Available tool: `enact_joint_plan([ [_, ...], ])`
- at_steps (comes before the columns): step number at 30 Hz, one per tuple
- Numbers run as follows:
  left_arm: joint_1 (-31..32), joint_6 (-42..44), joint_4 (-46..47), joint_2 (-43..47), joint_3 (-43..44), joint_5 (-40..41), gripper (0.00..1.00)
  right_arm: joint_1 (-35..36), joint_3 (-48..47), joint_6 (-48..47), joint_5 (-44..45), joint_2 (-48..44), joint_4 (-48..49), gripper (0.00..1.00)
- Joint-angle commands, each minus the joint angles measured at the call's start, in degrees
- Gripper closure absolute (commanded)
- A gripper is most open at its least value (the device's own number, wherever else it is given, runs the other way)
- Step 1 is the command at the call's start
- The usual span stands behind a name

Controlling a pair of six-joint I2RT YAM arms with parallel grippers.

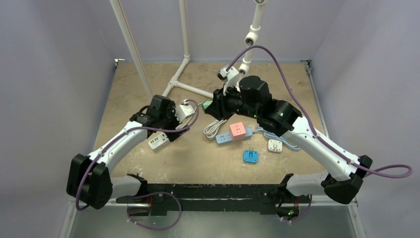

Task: Insert the plug
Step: Move the socket to the center of the board.

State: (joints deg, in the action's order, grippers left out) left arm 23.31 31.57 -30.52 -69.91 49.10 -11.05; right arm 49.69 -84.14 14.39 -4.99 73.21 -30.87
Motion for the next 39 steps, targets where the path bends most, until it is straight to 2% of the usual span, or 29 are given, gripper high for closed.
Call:
enact_joint_plan([
  [1, 0.0, -3.3, 3.8, -4.6, 3.3, 4.5, 0.01, -0.5, 0.5, -0.4, 1.1, -2.2, 0.3, 1.0],
  [7, 0.0, -3.3, 2.8, -9.1, 4.6, 6.9, 0.01, -0.6, 0.6, -1.1, 0.3, -2.5, 0.1, 1.0],
  [8, -0.1, -3.0, 2.4, -9.5, 4.6, 6.6, 0.03, -0.6, 0.6, -1.2, 0.1, -2.5, 0.0, 1.0],
  [14, -0.1, 1.5, -3.8, -11.6, 6.0, -3.3, 0.38, -1.0, -0.2, -2.4, 0.4, -2.7, -0.7, 1.0],
  [17, -0.1, 4.5, -8.0, -12.2, 6.1, -9.5, 0.52, -1.2, -0.9, -3.0, 0.6, -2.7, -1.3, 1.0],
  [20, 0.0, 8.2, -12.5, -11.6, 5.6, -16.2, 0.6, -1.4, -1.5, -3.3, 0.6, -2.6, -1.6, 1.0],
  [25, 0.2, 15.0, -20.3, -11.1, 5.6, -24.2, 0.62, -1.6, -2.3, -3.6, 0.0, -2.1, -2.1, 1.0],
  [28, 1.5, 18.5, -22.0, -9.0, 4.9, -27.0, 0.58, -1.6, -2.8, -3.9, -0.2, -1.8, -2.5, 1.0],
  [31, 4.6, 19.3, -20.8, -7.4, 2.6, -25.1, 0.52, -1.7, -3.6, -4.0, -0.2, -1.3, -3.3, 1.0],
  [34, 6.3, 18.3, -18.1, -6.1, 0.6, -22.7, 0.28, -1.7, -4.4, -4.0, -0.4, -0.8, -4.0, 1.0],
  [35, 6.3, 17.5, -17.1, -5.4, 0.4, -22.2, 0.1, -1.7, -4.7, -4.0, -0.5, -0.6, -4.2, 1.0],
  [36, 6.3, 16.9, -16.1, -4.6, 0.3, -21.5, 0.02, -1.7, -5.0, -4.1, -0.7, -0.3, -4.5, 1.0],
  [39, 6.3, 16.4, -15.1, -2.0, 0.6, -20.7, 0.01, -1.7, -6.0, -4.2, -0.9, 0.5, -5.2, 1.0],
])
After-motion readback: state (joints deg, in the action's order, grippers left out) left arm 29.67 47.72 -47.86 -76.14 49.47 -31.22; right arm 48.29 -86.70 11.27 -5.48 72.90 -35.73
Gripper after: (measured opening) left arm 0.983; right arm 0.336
